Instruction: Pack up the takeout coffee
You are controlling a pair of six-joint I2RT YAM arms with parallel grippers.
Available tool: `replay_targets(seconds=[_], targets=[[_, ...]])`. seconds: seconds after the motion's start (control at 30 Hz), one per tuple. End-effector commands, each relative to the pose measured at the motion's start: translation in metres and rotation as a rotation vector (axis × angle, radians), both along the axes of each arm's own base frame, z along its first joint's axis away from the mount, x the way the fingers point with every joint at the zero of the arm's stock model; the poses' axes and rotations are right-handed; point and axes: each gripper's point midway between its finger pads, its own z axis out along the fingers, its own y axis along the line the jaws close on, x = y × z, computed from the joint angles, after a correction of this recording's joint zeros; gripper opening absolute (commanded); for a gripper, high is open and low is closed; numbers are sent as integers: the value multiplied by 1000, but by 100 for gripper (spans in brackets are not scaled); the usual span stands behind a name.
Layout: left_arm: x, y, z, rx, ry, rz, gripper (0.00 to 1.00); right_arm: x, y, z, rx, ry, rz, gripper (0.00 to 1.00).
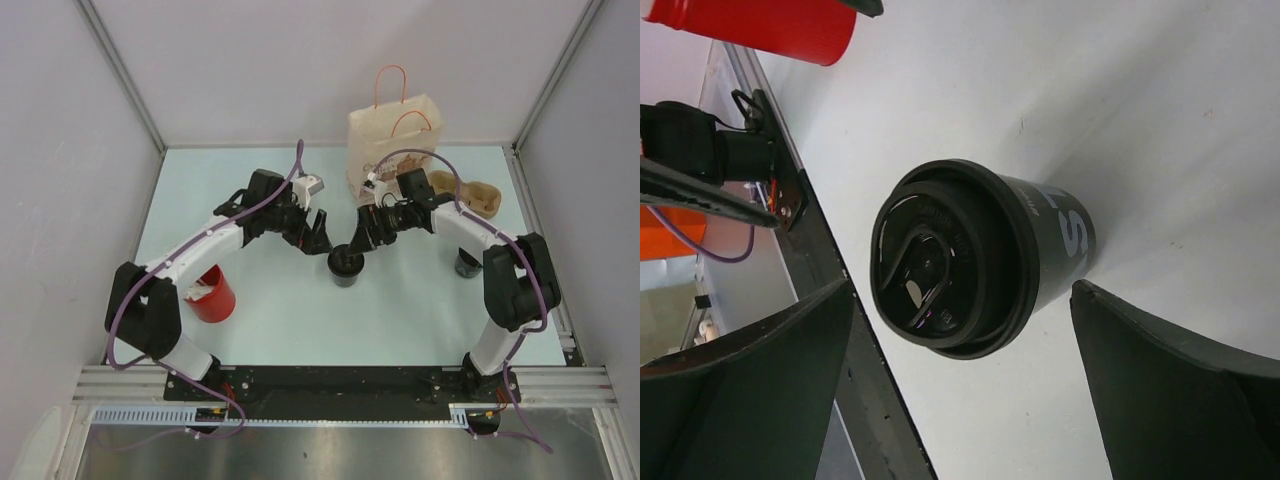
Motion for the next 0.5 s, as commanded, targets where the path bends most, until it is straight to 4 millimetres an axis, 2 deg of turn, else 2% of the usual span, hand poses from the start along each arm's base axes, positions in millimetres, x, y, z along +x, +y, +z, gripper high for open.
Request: replay_targets(seconds=[0.0,0.47], targets=[[3,-12,11,-44,-28,-60,100,3,4,-10,-11,4,-3,93],[-3,-24,-5,-30,9,-79,99,-2,10,-28,-33,44,20,82]])
